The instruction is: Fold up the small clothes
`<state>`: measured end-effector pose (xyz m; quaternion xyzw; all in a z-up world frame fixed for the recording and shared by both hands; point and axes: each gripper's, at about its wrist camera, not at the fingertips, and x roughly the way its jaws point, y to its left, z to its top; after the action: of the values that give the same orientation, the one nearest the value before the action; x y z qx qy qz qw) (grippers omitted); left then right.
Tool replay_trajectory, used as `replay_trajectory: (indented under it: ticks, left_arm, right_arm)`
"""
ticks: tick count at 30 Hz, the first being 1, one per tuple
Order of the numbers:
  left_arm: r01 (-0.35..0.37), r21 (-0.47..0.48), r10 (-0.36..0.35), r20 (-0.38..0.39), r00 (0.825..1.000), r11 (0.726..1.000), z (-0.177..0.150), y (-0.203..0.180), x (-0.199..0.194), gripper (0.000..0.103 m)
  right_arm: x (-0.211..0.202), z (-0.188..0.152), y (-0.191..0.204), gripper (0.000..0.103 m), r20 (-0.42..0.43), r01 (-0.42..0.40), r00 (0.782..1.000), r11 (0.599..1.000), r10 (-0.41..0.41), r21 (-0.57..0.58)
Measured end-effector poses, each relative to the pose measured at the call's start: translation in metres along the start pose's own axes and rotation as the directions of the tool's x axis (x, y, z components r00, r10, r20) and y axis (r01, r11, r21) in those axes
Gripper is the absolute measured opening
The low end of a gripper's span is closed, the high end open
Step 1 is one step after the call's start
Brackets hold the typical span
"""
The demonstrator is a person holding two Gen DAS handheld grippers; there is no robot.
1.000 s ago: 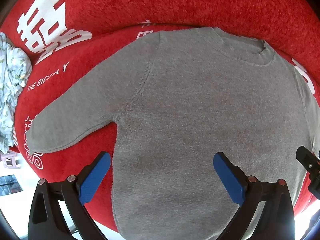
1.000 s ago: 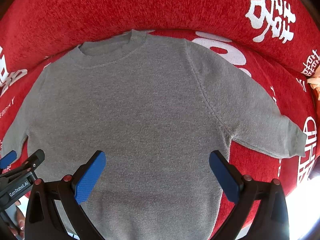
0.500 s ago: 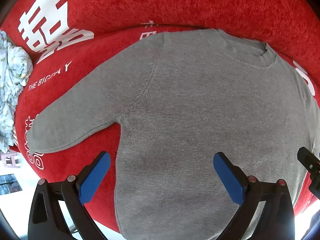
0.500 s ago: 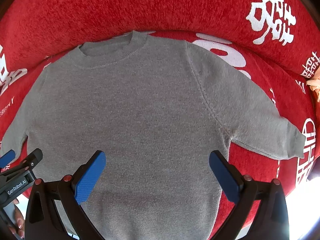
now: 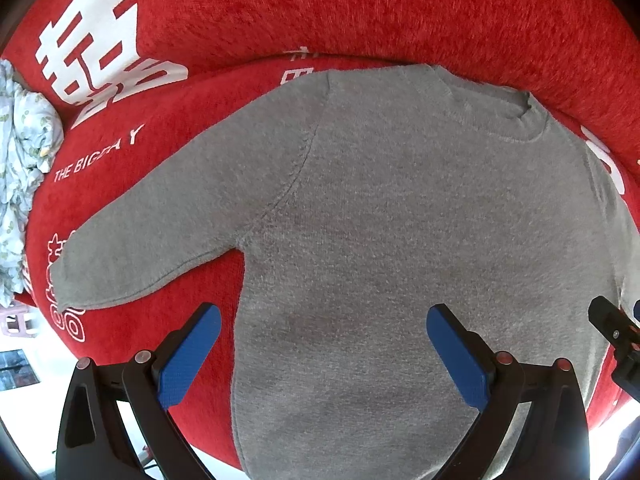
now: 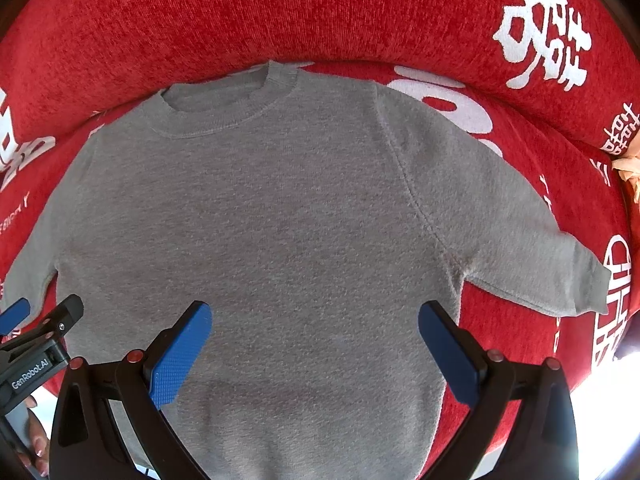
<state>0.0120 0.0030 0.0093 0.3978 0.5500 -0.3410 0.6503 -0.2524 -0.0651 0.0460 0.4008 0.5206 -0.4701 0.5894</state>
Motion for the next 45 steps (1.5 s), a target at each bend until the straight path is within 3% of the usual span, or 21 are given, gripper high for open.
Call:
replay_trajectory:
  ticks: [15, 21, 27, 31, 34, 36, 37, 40, 43, 44, 45]
  left_arm:
    - [0.04, 0.005, -0.04, -0.003, 0.999, 0.999, -0.001, 0.009, -0.001, 0.103]
    - [0.091, -0.015, -0.091, -0.011, 0.996, 0.996, -0.005, 0.024, 0.002, 0.103]
    - [0.101, -0.059, -0.102, -0.011, 0.995, 0.993, -0.02, 0.064, 0.019, 0.103]
    - [0.155, -0.183, -0.157, 0.008, 0.988, 0.971, -0.034, 0.121, 0.035, 0.103]
    - [0.208, -0.333, -0.202, 0.054, 0.978, 0.92, -0.048, 0.176, 0.049, 0.103]
    - [0.266, -0.432, -0.252, 0.09, 0.964, 0.862, -0.059, 0.21, 0.063, 0.103]
    - [0.32, -0.491, -0.3, 0.121, 0.946, 0.811, -0.066, 0.226, 0.073, 0.103]
    - [0.44, -0.566, -0.394, 0.211, 0.895, 0.697, -0.073, 0.252, 0.096, 0.103]
    - [0.556, -0.621, -0.512, 0.273, 0.814, 0.552, -0.067, 0.252, 0.115, 0.103]
    - [0.579, -0.631, -0.526, 0.299, 0.796, 0.517, -0.064, 0.253, 0.12, 0.103]
    - [0.596, -0.618, -0.514, 0.335, 0.789, 0.512, -0.062, 0.263, 0.124, 0.103]
  right_arm:
    - [-0.002, -0.005, 0.016, 0.103, 0.006, 0.02, 1.0, 1.0, -0.02, -0.003]
    - [-0.007, -0.011, 0.03, 0.103, 0.013, 0.005, 1.0, 1.0, -0.005, -0.017]
    - [-0.01, -0.023, 0.066, 0.103, -0.002, -0.065, 0.998, 0.993, 0.066, -0.1]
    - [-0.01, -0.034, 0.1, 0.103, -0.024, -0.109, 0.994, 0.979, 0.107, -0.17]
    - [-0.006, -0.042, 0.126, 0.103, -0.054, -0.14, 0.99, 0.969, 0.131, -0.205]
    - [-0.003, -0.047, 0.142, 0.103, -0.069, -0.152, 0.988, 0.962, 0.139, -0.228]
    - [-0.002, -0.049, 0.149, 0.103, -0.076, -0.159, 0.987, 0.958, 0.144, -0.238]
    - [0.001, -0.056, 0.169, 0.103, -0.092, -0.175, 0.984, 0.945, 0.156, -0.275]
    - [0.001, -0.061, 0.185, 0.103, -0.094, -0.193, 0.981, 0.932, 0.172, -0.308]
    - [-0.001, -0.062, 0.189, 0.103, -0.088, -0.194, 0.981, 0.928, 0.175, -0.318]
    - [-0.003, -0.063, 0.193, 0.103, -0.079, -0.193, 0.981, 0.924, 0.176, -0.329]
